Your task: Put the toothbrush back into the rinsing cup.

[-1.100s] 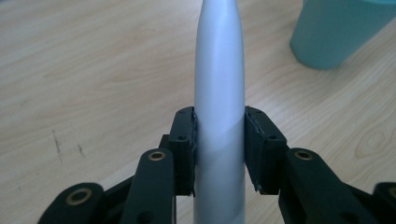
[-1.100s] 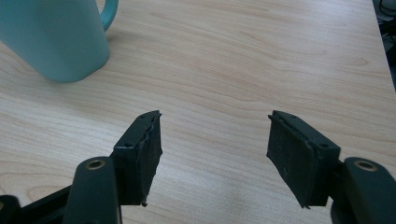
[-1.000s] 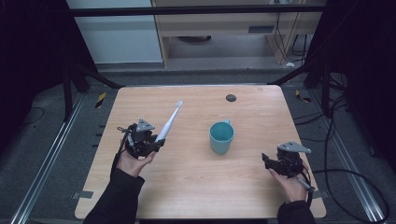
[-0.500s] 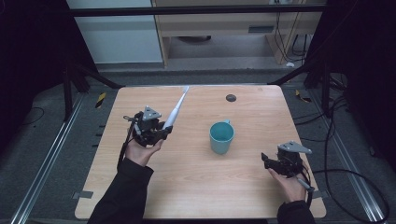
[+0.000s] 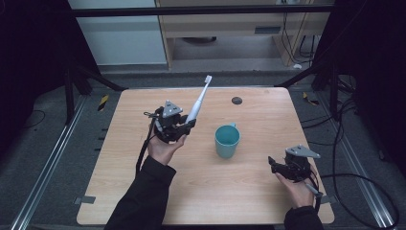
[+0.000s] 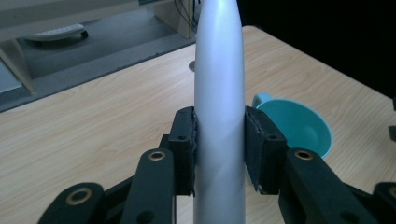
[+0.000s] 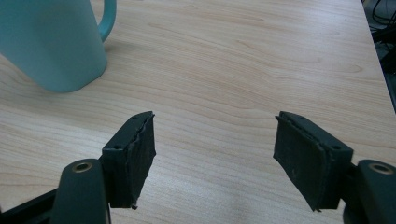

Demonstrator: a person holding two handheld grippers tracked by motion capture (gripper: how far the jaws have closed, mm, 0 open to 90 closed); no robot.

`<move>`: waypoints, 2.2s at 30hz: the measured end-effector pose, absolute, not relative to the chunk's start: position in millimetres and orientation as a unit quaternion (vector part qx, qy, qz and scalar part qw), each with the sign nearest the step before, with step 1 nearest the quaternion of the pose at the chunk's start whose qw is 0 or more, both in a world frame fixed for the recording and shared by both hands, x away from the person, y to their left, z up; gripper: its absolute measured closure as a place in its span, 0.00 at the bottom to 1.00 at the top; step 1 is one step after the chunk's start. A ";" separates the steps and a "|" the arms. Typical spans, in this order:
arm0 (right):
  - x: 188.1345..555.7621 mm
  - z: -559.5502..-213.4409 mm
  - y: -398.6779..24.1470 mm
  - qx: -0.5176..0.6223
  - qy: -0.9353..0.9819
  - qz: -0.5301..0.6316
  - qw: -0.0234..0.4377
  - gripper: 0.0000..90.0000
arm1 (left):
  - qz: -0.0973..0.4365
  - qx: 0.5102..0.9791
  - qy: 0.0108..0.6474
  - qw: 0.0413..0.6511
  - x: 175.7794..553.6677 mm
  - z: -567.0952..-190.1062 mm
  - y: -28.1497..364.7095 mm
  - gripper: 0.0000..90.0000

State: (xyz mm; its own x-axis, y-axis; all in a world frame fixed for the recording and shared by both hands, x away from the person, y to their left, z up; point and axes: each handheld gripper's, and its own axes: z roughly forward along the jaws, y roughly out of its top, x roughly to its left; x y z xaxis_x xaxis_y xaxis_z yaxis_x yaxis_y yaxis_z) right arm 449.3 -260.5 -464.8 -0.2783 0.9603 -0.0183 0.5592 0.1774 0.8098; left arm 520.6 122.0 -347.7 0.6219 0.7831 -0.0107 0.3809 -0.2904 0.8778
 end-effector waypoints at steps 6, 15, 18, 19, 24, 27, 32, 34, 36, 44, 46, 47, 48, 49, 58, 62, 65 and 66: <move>449.4 -465.1 -260.5 0.531 0.715 0.359 0.280 0.32 | 0.216 0.762 0.371 0.485 525.6 -349.7 107.7 0.73; 449.8 -466.2 -260.8 0.526 0.717 0.356 0.287 0.32 | 0.212 0.752 0.365 0.506 534.9 -358.4 82.9 0.73; 449.6 -466.4 -260.7 0.526 0.716 0.357 0.287 0.32 | 0.216 0.751 0.361 0.510 536.4 -359.6 74.8 0.73; 449.6 -466.4 -260.7 0.526 0.716 0.357 0.288 0.32 | 0.215 0.749 0.359 0.514 536.9 -359.6 71.9 0.73; 449.4 -466.5 -259.9 0.524 0.717 0.358 0.288 0.32 | 0.212 0.745 0.354 0.525 539.2 -359.2 59.9 0.73; 449.5 -466.7 -259.4 0.522 0.718 0.357 0.289 0.32 | 0.209 0.745 0.352 0.527 541.1 -359.7 54.1 0.73; 449.5 -466.8 -259.9 0.521 0.717 0.359 0.293 0.32 | 0.210 0.741 0.349 0.534 543.6 -361.1 45.9 0.73; 449.6 -466.9 -259.9 0.521 0.717 0.360 0.293 0.31 | 0.209 0.741 0.347 0.535 544.8 -361.8 43.2 0.73; 449.6 -466.9 -259.7 0.521 0.716 0.360 0.293 0.31 | 0.208 0.740 0.347 0.537 546.2 -363.0 40.1 0.73; 449.6 -466.8 -259.8 0.522 0.715 0.363 0.292 0.31 | 0.205 0.741 0.344 0.538 552.6 -372.0 26.9 0.73; 449.6 -467.0 -260.1 0.521 0.715 0.363 0.293 0.31 | 0.205 0.743 0.341 0.538 554.2 -375.0 24.3 0.73; 449.7 -467.0 -260.0 0.521 0.714 0.364 0.293 0.31 | 0.204 0.744 0.340 0.538 554.8 -376.6 23.1 0.73; 449.6 -466.9 -259.9 0.521 0.715 0.364 0.292 0.31 | 0.204 0.745 0.340 0.536 555.5 -378.1 21.9 0.73; 449.6 -466.9 -259.8 0.520 0.715 0.364 0.293 0.31 | 0.205 0.746 0.339 0.536 556.1 -379.4 21.0 0.73; 449.6 -466.8 -260.2 0.521 0.714 0.365 0.292 0.31 | 0.201 0.748 0.338 0.535 560.3 -395.1 13.3 0.73; 449.7 -467.1 -259.9 0.519 0.716 0.363 0.293 0.31 | 0.198 0.751 0.341 0.530 561.2 -403.8 12.2 0.73; 449.8 -467.3 -259.7 0.518 0.716 0.362 0.295 0.31 | 0.197 0.752 0.342 0.528 561.0 -408.2 12.6 0.73; 449.9 -467.3 -259.7 0.518 0.717 0.362 0.295 0.31 | 0.198 0.751 0.343 0.528 560.4 -409.7 12.9 0.73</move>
State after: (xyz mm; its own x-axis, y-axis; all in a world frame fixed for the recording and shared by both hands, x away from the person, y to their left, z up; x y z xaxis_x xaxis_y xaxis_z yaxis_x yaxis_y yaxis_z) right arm 449.9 -259.7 -467.3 -0.2889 0.9561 -0.0486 0.5292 0.2018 0.8242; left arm 560.4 12.9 -409.7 0.6863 0.7244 -0.0647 0.3063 -0.2072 0.9291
